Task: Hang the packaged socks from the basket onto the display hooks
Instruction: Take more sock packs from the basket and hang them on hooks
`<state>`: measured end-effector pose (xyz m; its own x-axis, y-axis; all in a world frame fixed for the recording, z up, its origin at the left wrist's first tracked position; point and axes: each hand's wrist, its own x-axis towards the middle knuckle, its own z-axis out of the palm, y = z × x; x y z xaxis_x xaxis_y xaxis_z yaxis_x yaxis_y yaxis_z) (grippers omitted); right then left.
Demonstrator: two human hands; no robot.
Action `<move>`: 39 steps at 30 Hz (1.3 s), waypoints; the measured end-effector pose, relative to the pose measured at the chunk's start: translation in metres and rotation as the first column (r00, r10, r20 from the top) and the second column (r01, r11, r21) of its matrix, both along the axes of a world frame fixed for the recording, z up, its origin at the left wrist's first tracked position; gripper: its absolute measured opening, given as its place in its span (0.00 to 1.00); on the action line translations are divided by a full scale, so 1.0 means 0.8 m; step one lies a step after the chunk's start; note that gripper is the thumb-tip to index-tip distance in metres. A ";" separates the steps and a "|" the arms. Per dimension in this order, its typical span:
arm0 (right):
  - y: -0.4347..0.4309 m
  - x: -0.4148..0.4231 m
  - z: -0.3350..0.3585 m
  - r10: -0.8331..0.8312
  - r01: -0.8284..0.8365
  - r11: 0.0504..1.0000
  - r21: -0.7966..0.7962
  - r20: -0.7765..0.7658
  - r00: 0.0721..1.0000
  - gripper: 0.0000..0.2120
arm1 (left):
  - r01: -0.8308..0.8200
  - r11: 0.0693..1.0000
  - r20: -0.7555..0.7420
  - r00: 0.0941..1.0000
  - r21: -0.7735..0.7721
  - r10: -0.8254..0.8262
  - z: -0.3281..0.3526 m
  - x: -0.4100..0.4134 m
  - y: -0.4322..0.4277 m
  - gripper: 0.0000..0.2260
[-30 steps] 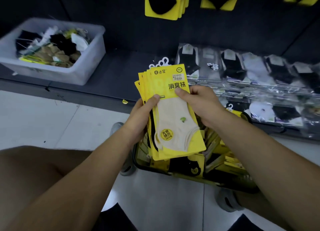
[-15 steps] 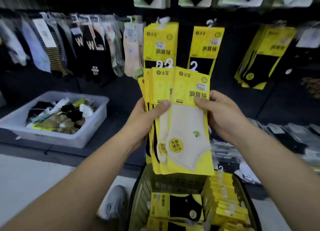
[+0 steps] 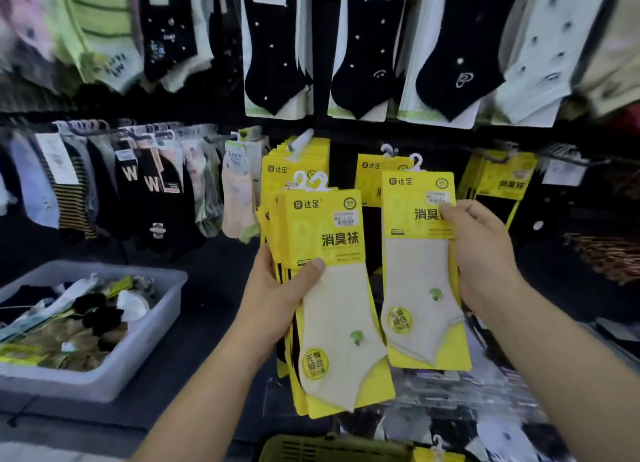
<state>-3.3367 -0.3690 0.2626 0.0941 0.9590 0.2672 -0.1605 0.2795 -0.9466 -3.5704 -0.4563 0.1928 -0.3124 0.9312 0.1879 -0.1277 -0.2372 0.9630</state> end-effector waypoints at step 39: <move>0.023 -0.047 -0.011 0.007 -0.062 0.990 0.123 0.407 0.913 0.18 | -0.014 1.000 -0.033 0.999 0.026 0.015 -0.004 -0.001 0.025 0.32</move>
